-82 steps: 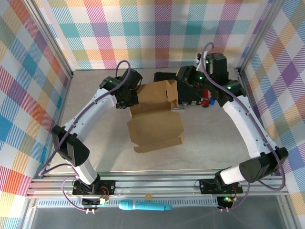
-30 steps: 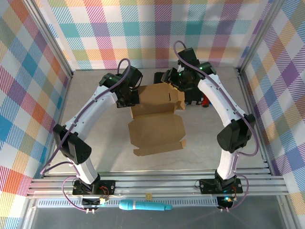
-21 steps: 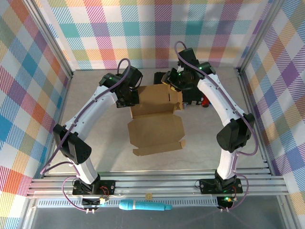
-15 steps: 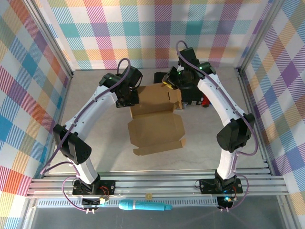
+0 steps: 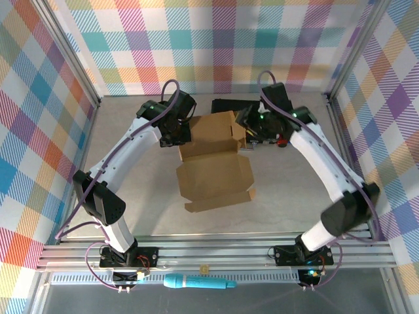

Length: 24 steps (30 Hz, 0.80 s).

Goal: Fold the paper box

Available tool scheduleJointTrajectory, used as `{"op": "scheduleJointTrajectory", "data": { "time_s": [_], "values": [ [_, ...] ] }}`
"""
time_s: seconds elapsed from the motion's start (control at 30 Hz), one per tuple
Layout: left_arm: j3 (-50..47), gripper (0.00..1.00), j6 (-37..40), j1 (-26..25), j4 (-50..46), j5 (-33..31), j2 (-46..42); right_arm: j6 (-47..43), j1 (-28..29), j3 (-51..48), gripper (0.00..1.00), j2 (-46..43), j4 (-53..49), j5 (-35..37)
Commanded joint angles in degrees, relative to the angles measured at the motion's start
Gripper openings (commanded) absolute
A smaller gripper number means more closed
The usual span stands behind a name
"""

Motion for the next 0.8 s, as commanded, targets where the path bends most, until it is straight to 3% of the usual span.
{"op": "scheduleJointTrajectory", "data": {
  "time_s": [0.0,0.17,0.57,0.77],
  "values": [
    [1.7,0.0,0.9,0.0,-0.6,-1.1,-1.1,-4.7,4.1,-6.4,0.4,-3.6,2.0,3.3],
    [2.7,0.0,1.4,0.0,-0.9,-0.6,-0.2,-4.9,7.0,-12.4,0.41,-4.0,3.7,7.8],
    [3.3,0.0,2.1,0.0,-1.8,-0.6,-0.1,-11.7,6.6,-6.0,0.48,4.8,4.4,12.4],
    [3.6,0.0,2.1,0.0,-1.8,-0.3,0.2,-12.8,6.7,-3.8,0.35,6.8,5.0,10.0]
  ]
}}
